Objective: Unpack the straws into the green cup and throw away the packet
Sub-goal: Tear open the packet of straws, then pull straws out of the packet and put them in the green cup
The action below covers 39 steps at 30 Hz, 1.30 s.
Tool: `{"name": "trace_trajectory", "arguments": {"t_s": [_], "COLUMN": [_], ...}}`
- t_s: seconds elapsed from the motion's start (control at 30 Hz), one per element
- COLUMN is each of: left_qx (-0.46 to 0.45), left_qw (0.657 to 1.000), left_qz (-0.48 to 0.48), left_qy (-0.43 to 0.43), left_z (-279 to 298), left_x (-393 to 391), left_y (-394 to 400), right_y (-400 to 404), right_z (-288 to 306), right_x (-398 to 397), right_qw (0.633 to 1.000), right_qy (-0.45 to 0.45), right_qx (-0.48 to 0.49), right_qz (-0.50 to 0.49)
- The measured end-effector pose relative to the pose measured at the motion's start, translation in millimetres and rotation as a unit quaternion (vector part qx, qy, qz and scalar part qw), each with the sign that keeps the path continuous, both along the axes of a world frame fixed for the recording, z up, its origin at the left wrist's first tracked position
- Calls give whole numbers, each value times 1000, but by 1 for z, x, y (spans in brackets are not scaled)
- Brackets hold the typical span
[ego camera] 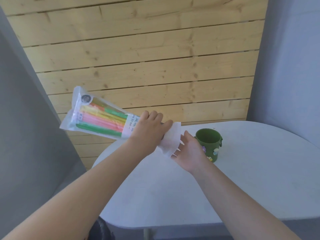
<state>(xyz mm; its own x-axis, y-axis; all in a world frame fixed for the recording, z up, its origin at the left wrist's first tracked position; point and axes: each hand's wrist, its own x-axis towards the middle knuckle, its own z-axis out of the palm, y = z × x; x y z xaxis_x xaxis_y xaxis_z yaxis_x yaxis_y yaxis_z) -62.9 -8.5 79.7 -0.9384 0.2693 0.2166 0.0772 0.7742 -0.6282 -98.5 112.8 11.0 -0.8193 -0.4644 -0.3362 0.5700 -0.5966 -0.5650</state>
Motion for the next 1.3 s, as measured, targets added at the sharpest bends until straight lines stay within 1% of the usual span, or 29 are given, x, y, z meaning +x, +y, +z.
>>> {"name": "trace_trajectory", "arguments": {"t_s": [0.1,0.23,0.3,0.37,0.4,0.5,0.53,0.63,0.7,0.73,0.77,0.8,0.83,0.87,0.9,0.93,0.97,1.0,1.03,1.07,1.1,1.13,1.17,1.23,1.3], "left_qx": [54,81,112,152,189,350,385,459,517,550,590,641,703,768,825,872,913,951,979,990,992,992,991,992,990], "left_qw": [997,992,990,985,979,935,922,887,848,822,789,741,673,585,486,383,281,193,130,115,120,124,120,104,95], "left_qz": [36,35,16,-4,-9,-11,-13,3,25,38,55,79,108,141,178,213,225,194,125,56,8,-22,-40,-44,-36], "left_qy": [-44,-90,-88,-79,-74,-49,-26,59,114,140,164,184,202,218,228,220,191,146,92,51,32,32,38,60,98], "left_z": [5,3,0,-6,-9,-16,-20,-37,-49,-53,-56,-57,-55,-51,-46,-43,-42,-42,-45,-48,-50,-50,-50,-50,-49], "left_x": [-1,-4,-4,-3,-1,10,13,21,25,26,24,23,21,18,15,12,10,8,5,4,2,0,-2,-8,-14], "left_y": [-7,-12,-13,-16,-19,-25,-26,-21,-11,-5,0,5,8,8,7,5,1,-4,-7,-9,-9,-9,-8,-6,-6], "right_y": [3,-4,-10,-13,-14,-13,-13,-14,-15,-15,-16,-17,-18,-20,-21,-22,-23,-24,-25,-27,-29,-31,-32,-33,-32], "right_z": [3,8,7,7,6,1,-1,-3,-4,-4,-4,-3,-2,-1,0,1,1,2,1,0,-1,-3,-4,-4,-2], "right_x": [0,7,12,13,12,4,2,-1,-3,-4,-6,-7,-8,-9,-10,-11,-11,-11,-10,-9,-7,-6,-5,-5,-7], "right_qw": [999,987,981,977,974,956,954,963,963,962,962,964,966,968,970,972,974,978,982,984,986,987,986,987,992], "right_qy": [32,123,166,182,187,210,211,192,188,187,182,172,160,148,138,128,120,110,101,92,85,84,84,79,61], "right_qx": [16,68,83,107,126,192,200,165,161,163,160,154,144,133,120,109,99,89,83,80,82,90,100,110,93], "right_qz": [23,73,50,2,-22,-69,-77,-91,-104,-114,-125,-134,-142,-151,-161,-166,-164,-154,-140,-126,-115,-108,-101,-88,-67]}}
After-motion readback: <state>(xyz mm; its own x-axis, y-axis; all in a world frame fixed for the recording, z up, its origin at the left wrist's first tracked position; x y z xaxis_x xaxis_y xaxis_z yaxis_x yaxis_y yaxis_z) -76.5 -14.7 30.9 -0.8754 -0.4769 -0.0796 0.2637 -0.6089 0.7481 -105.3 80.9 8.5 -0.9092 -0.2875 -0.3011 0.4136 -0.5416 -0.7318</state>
